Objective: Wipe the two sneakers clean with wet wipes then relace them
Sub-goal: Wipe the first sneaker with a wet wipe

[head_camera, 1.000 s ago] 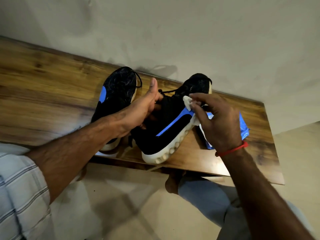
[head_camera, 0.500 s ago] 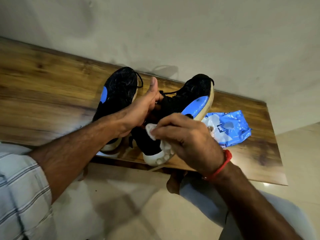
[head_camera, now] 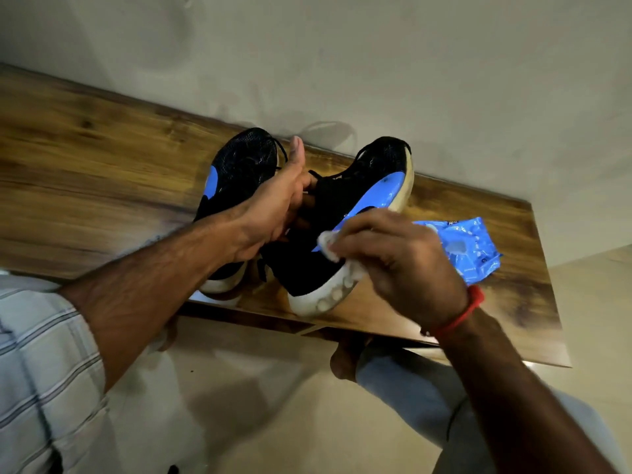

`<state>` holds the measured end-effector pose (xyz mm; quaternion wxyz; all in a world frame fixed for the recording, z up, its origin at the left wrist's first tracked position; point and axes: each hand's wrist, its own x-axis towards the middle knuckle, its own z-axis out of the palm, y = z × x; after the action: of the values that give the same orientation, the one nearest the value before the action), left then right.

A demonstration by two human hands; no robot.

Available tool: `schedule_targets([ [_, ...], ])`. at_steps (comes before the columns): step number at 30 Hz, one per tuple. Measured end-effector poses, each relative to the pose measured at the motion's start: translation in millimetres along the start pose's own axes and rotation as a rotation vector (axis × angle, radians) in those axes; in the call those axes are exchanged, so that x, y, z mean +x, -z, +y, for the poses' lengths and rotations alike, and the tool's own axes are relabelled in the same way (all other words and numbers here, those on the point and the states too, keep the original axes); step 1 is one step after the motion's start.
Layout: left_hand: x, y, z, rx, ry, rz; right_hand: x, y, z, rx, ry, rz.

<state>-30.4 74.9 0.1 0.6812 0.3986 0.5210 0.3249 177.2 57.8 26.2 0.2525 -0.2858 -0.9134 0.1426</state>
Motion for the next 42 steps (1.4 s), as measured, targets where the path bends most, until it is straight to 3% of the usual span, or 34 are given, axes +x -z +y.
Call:
schedule_targets([
  [2, -1, 1, 2, 0.008, 0.009, -0.001, 0, 14, 23, -0.057, -0.182, 0.134],
  [4, -1, 0, 2, -0.004, -0.006, 0.014, -1, 16, 27, -0.051, -0.252, 0.194],
  [9, -1, 1, 0, -0.036, 0.002, -0.010, -3, -23, -31, 0.064, 0.121, -0.069],
  [11, -1, 2, 0, -0.034, 0.000, -0.015, 0, -21, -27, 0.069, 0.164, -0.110],
  [17, -2, -1, 5, -0.047, -0.006, -0.004, 2, 14, 25, -0.092, -0.208, 0.180],
  [22, -1, 1, 0, -0.023, 0.013, -0.013, 1, -28, -34, 0.035, 0.102, -0.031],
  [24, -1, 1, 1, -0.028, 0.002, -0.012, 5, -26, -33, 0.050, 0.141, -0.062],
  [30, -7, -4, 7, 0.008, 0.032, -0.082, 10, 5, 27, -0.108, -0.155, 0.228],
  [36, -5, -1, 2, 0.101, 0.046, -0.057, 7, -21, -20, 0.051, 0.118, -0.012],
  [42, -14, -5, 10, 0.177, -0.005, -0.067, 11, 24, 35, -0.177, -0.231, 0.340],
])
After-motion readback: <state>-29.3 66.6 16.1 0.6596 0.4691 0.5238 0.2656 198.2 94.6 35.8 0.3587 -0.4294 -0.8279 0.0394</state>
